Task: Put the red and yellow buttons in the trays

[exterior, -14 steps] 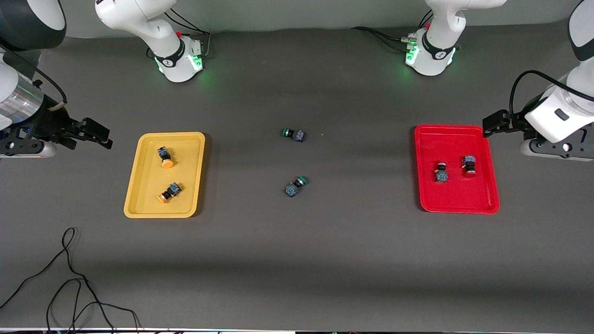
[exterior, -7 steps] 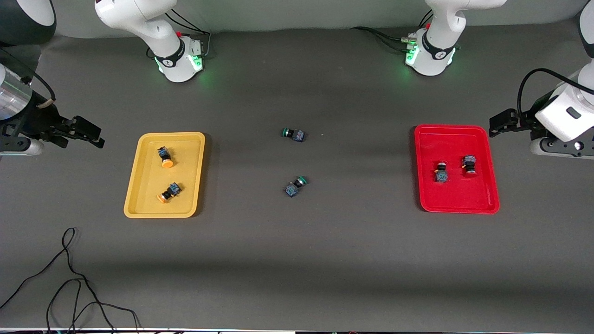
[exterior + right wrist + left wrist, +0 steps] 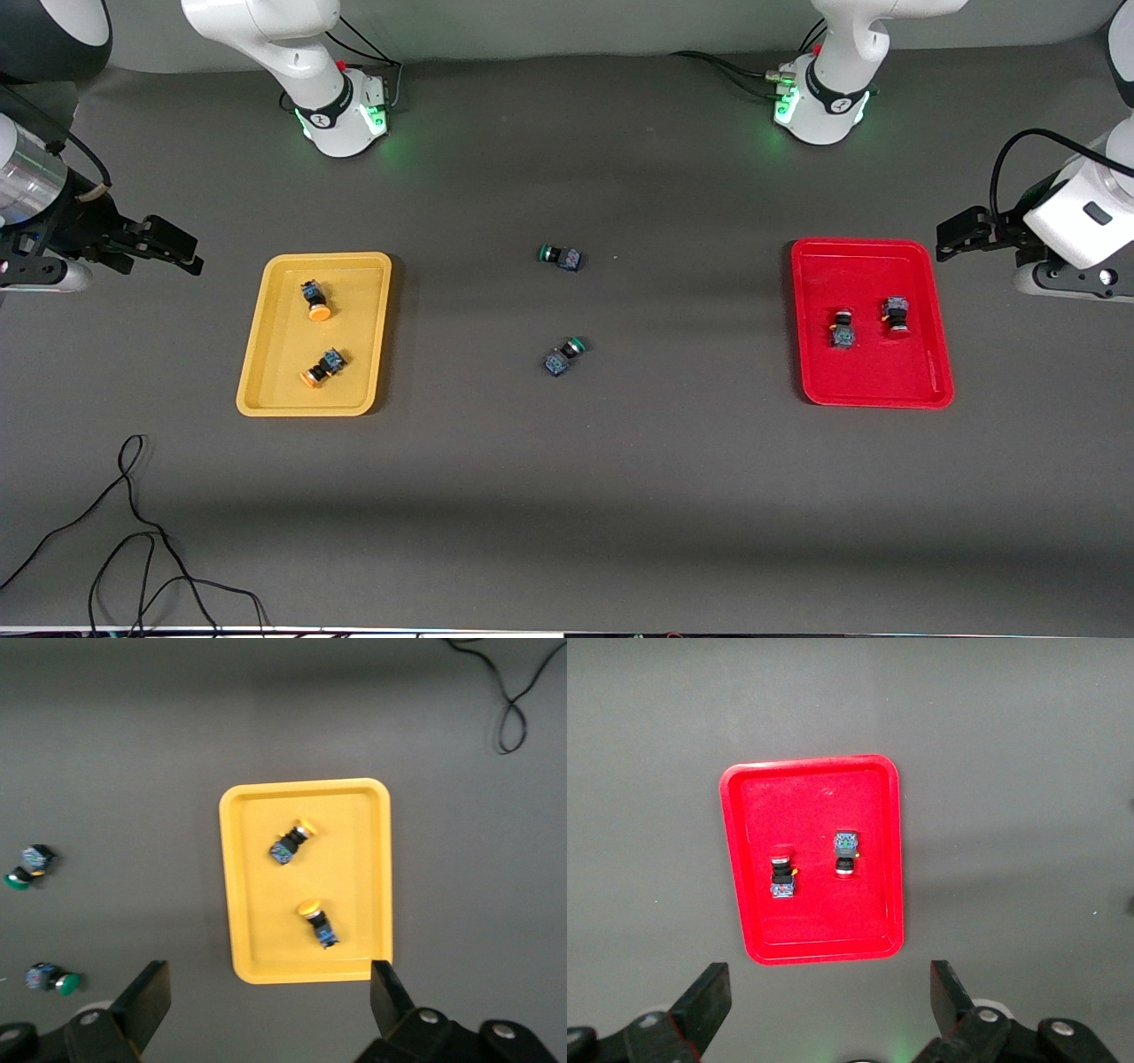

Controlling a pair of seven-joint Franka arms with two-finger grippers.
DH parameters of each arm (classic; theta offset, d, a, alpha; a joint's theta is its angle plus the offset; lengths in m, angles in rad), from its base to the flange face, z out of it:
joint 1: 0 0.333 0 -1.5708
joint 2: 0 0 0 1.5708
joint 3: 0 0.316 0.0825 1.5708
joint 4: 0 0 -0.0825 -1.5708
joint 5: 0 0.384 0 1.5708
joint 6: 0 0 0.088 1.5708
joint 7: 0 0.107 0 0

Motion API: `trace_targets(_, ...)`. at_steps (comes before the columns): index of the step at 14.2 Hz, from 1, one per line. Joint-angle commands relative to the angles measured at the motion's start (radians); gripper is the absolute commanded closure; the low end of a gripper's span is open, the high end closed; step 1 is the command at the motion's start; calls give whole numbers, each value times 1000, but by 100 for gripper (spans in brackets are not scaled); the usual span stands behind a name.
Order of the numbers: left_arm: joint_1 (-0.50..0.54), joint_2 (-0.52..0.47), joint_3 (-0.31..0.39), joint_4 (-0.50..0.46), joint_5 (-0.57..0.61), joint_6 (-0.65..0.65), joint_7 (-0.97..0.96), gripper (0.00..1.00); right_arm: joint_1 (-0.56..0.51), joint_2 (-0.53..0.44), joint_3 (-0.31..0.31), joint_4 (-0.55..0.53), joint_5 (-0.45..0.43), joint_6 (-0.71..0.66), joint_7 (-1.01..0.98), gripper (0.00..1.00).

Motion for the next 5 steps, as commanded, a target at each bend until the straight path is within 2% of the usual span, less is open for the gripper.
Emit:
trace_targets(1,-13,-8,13,15,19,-27,75,0,-18,-12,10,11,38,-18,-11,0)
trace_targets(5,-13,-8,13,15,19,-29,76,0,-16,-6,15,29,38,-48,-8,0)
